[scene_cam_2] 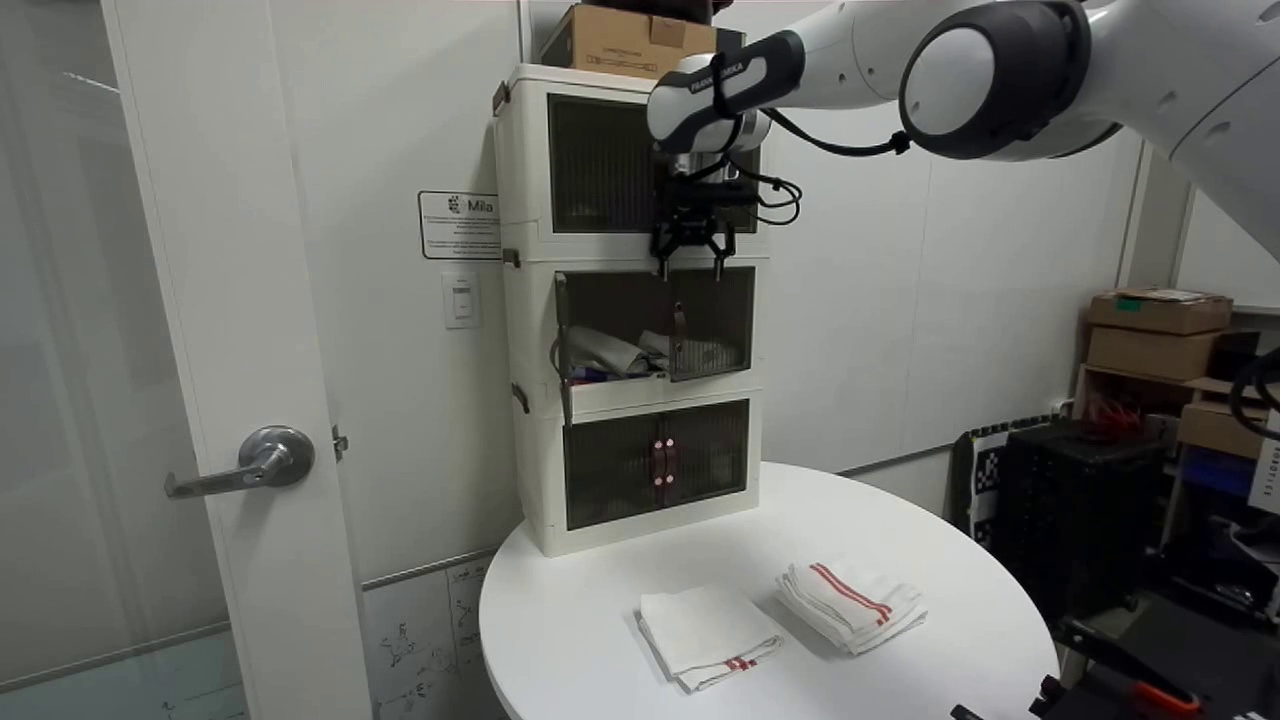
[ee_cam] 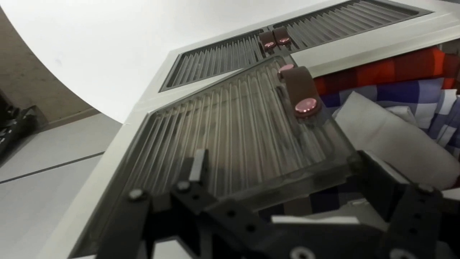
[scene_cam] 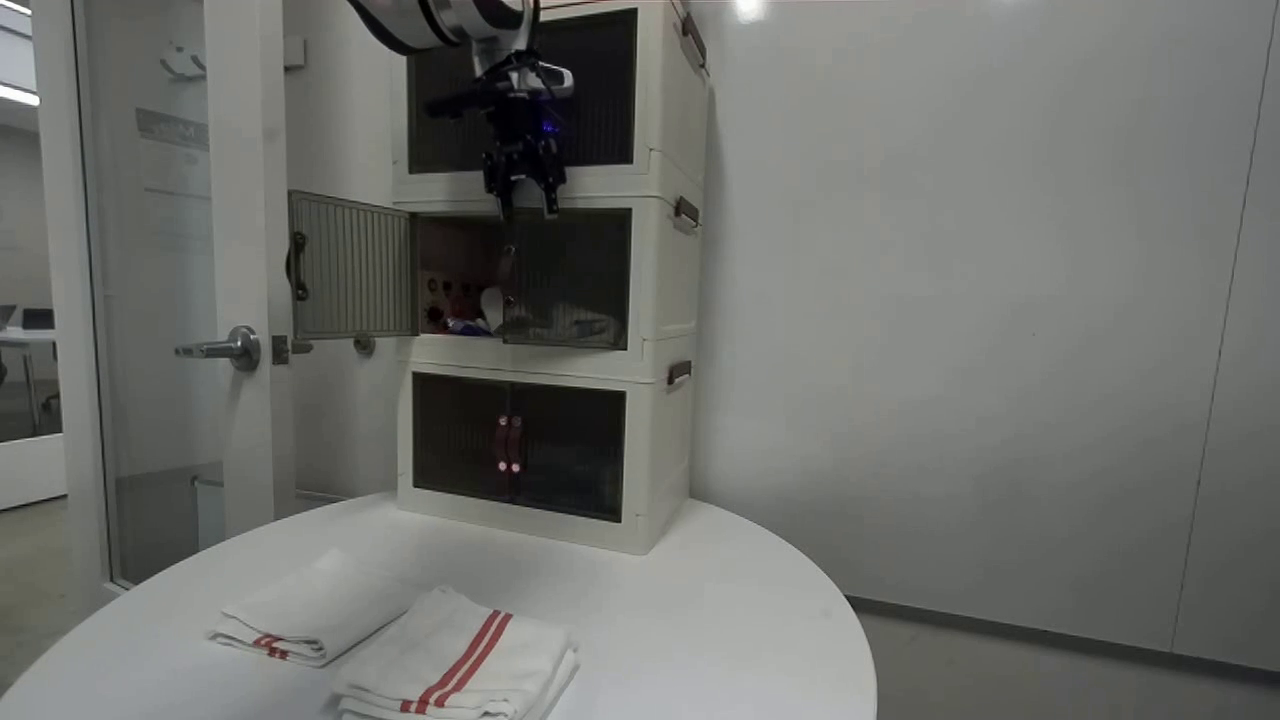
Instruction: Open the right middle cabinet door
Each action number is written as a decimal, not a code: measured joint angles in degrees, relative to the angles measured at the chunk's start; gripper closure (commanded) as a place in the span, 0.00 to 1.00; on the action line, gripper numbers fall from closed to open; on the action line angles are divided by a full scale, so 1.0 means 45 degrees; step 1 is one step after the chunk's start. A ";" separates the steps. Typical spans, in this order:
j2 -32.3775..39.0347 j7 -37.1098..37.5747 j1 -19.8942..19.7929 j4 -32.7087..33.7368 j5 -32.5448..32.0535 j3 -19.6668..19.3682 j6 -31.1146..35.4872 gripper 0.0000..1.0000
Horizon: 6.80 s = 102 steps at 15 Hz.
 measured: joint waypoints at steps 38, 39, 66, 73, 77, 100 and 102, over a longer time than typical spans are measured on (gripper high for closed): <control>-0.1405 -0.3061 -0.1023 -0.3194 0.1945 0.1070 0.1646 0.00; -0.1178 -0.2853 -0.1017 -0.2978 0.1837 0.0978 0.1735 0.00; -0.2959 -0.0043 -0.0991 -0.5088 0.1374 0.0438 0.0854 0.00; -0.4345 -0.1334 -0.1828 -0.7200 0.1354 -0.0241 0.1267 0.00; -0.4679 -0.3511 -0.2365 -0.7712 0.1347 -0.0264 0.1274 0.00; -0.5425 -1.2771 -0.2948 -0.6150 0.2137 0.1078 -0.0900 0.00; -0.5764 -1.1513 -0.2462 -0.6141 0.1834 0.1103 -0.0846 0.00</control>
